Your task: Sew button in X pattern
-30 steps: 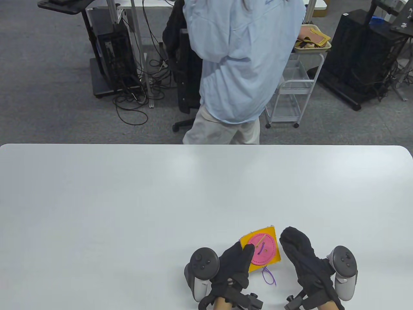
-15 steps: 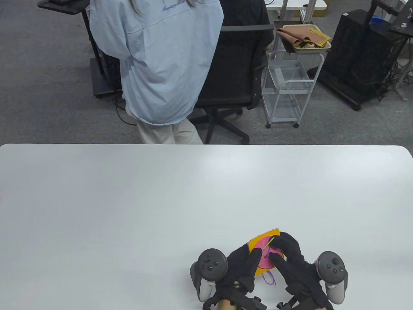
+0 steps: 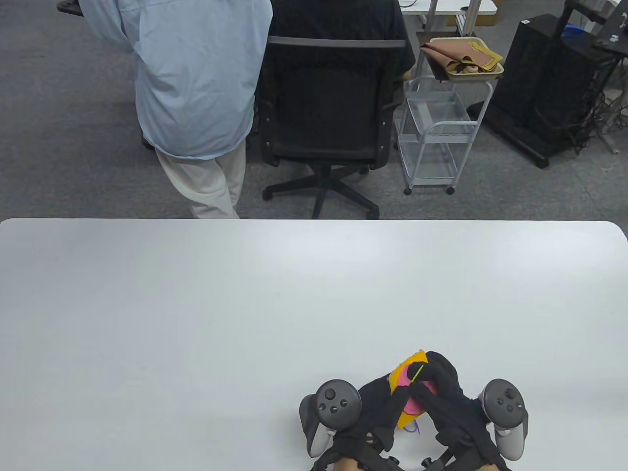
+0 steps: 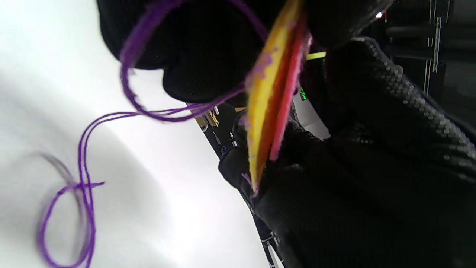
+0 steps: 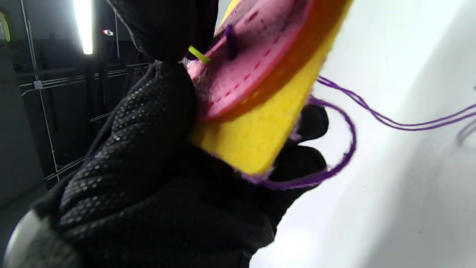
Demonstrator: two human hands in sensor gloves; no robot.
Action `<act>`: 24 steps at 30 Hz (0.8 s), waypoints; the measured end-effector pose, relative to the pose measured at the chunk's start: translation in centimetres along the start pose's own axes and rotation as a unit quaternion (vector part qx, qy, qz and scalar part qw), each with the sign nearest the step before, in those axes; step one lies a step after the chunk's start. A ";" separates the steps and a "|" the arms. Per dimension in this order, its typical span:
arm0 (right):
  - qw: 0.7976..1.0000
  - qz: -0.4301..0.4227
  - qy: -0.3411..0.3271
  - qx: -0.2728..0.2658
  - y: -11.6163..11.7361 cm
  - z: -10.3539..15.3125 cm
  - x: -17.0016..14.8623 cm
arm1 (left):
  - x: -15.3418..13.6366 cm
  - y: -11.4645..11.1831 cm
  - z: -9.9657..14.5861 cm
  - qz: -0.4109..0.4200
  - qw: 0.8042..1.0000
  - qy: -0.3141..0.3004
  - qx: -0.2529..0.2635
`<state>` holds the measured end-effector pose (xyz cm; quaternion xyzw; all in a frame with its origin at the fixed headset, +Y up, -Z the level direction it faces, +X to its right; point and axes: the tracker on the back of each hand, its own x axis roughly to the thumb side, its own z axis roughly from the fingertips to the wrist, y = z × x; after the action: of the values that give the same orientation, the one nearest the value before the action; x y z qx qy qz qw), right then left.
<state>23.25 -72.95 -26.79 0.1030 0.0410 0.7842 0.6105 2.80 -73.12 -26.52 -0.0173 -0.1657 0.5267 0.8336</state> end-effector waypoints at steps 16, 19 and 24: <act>1.000 -0.016 0.009 -0.011 -0.9 -0.1 0.0 | -0.1 -0.2 -0.1 -0.008 1.000 0.013 0.000; 0.999 -0.026 0.007 -0.018 -1.2 -0.1 0.1 | -0.3 0.0 -0.2 -0.010 1.000 0.019 0.005; 0.998 -0.047 0.007 -0.027 -2.0 0.0 0.2 | -0.8 0.6 -0.2 -0.007 0.999 0.029 0.020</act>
<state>25.05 -72.23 -27.17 0.0789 0.0291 0.7559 0.6492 1.99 -73.53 -27.03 -0.0148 -0.1309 0.5231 0.8420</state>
